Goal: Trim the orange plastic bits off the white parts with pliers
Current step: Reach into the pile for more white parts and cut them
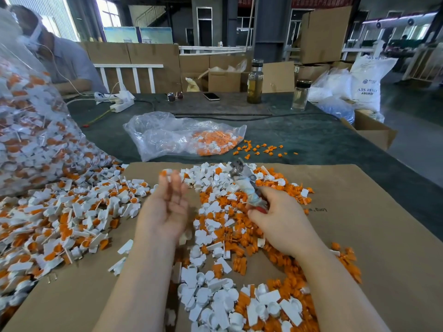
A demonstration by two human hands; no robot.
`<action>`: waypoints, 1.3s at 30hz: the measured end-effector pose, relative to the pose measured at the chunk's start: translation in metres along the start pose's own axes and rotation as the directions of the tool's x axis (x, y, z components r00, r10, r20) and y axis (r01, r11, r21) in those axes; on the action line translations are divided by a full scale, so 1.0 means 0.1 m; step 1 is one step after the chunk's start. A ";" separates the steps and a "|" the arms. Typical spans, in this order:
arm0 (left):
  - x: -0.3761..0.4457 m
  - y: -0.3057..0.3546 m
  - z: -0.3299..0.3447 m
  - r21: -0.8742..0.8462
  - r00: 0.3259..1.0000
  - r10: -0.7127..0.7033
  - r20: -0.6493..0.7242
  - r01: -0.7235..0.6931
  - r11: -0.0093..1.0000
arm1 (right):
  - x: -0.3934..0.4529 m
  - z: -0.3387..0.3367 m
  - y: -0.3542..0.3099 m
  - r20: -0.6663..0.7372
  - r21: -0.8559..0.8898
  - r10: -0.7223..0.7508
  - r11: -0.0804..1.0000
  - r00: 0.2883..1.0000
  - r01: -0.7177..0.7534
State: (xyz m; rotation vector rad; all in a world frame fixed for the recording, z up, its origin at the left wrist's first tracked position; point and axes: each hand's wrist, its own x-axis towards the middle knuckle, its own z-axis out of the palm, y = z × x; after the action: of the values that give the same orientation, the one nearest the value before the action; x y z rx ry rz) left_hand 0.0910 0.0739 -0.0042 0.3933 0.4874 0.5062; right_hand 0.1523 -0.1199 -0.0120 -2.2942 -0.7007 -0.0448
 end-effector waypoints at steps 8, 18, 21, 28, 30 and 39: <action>0.12 0.36 -0.18 -0.492 0.981 0.075 -0.176 -0.154 0.857 | 0.03 -0.02 0.05 -0.105 -0.063 0.089 0.993 0.991 -0.096; 0.20 0.44 -0.29 -0.622 0.978 0.132 -0.163 -0.206 0.756 | 0.04 0.00 0.07 -0.120 -0.085 0.125 0.987 0.985 -0.136; 0.18 0.40 -0.26 -0.354 0.992 0.083 -0.096 -0.112 0.929 | 0.05 0.00 0.07 -0.118 -0.099 0.122 0.986 0.986 -0.134; -0.07 -0.03 0.02 0.880 0.976 0.093 0.196 -0.217 0.423 | 0.04 0.00 0.08 -0.109 -0.130 0.099 0.985 0.989 -0.113; -0.10 -0.19 0.02 0.934 0.945 0.055 0.323 -0.328 0.139 | 0.05 -0.01 0.08 -0.083 -0.116 0.091 0.988 0.992 -0.101; -0.03 -0.30 -0.04 0.845 0.907 0.067 0.417 -0.359 -0.395 | 0.01 0.07 0.01 0.203 -0.224 0.007 0.974 0.979 0.040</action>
State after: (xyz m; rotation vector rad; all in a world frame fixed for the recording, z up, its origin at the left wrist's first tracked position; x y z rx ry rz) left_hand 0.0970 0.0488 -0.0206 2.4204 0.5479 0.2752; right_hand 0.1522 -0.1155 -0.0176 -2.5371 -0.8570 0.1083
